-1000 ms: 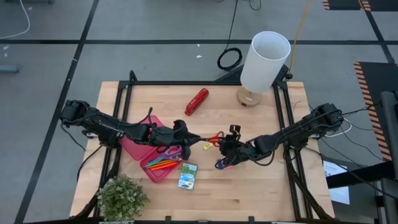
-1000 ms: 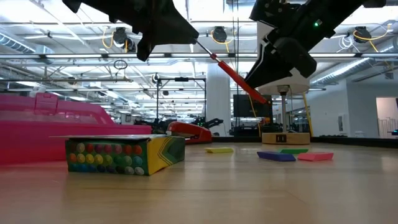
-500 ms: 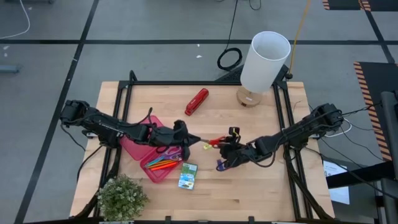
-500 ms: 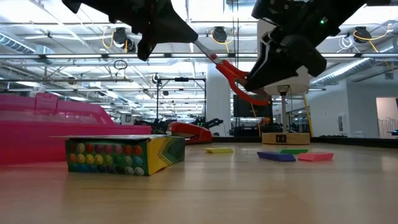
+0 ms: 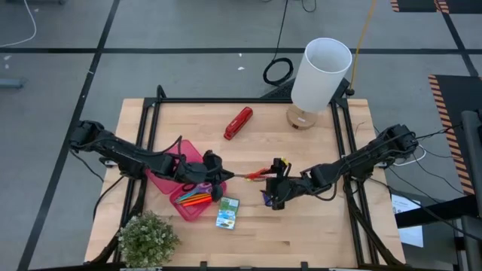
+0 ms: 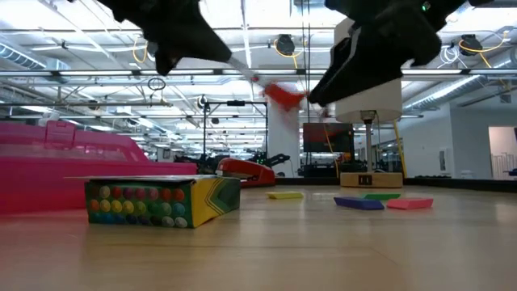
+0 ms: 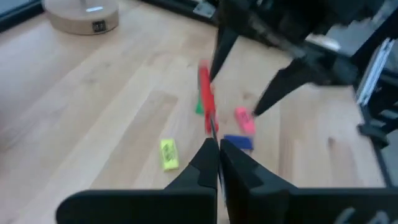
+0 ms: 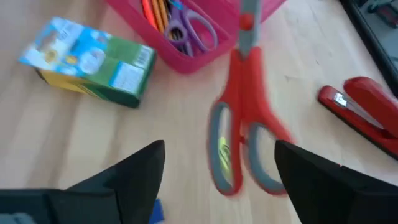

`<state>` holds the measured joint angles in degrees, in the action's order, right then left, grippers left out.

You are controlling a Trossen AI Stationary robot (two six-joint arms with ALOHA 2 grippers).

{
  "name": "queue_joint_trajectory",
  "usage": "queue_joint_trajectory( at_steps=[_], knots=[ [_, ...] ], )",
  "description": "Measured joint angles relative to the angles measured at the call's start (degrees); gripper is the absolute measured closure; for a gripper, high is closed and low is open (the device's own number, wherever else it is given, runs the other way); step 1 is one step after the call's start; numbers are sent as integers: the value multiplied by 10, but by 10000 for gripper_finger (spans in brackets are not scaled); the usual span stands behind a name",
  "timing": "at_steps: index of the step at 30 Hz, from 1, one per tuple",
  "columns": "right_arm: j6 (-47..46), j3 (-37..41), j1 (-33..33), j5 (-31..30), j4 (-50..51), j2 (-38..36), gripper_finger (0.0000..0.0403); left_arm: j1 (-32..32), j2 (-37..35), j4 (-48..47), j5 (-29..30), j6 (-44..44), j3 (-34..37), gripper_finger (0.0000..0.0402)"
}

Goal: Pack school essentials
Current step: Put the red scissors into the red supply box

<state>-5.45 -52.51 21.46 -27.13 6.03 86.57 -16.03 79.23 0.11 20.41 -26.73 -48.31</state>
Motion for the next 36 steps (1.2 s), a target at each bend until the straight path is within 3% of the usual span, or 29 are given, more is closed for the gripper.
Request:
queue_joint_trajectory(
  at_steps=[12,16,20,28,36],
  knots=[
    [-22,0,4,63,-6,-23,101,-67,-80,-153,61,-8,1,401],
    [-31,0,4,95,2,-23,101,-120,-125,-227,79,33,0,401],
    [-30,0,5,108,6,-23,101,-195,-155,-298,136,75,0,401],
    [-33,0,5,108,10,-23,101,-318,-165,-392,232,73,0,401],
    [-33,0,5,108,11,-23,101,-360,-140,-493,266,5,0,401]
  ],
)
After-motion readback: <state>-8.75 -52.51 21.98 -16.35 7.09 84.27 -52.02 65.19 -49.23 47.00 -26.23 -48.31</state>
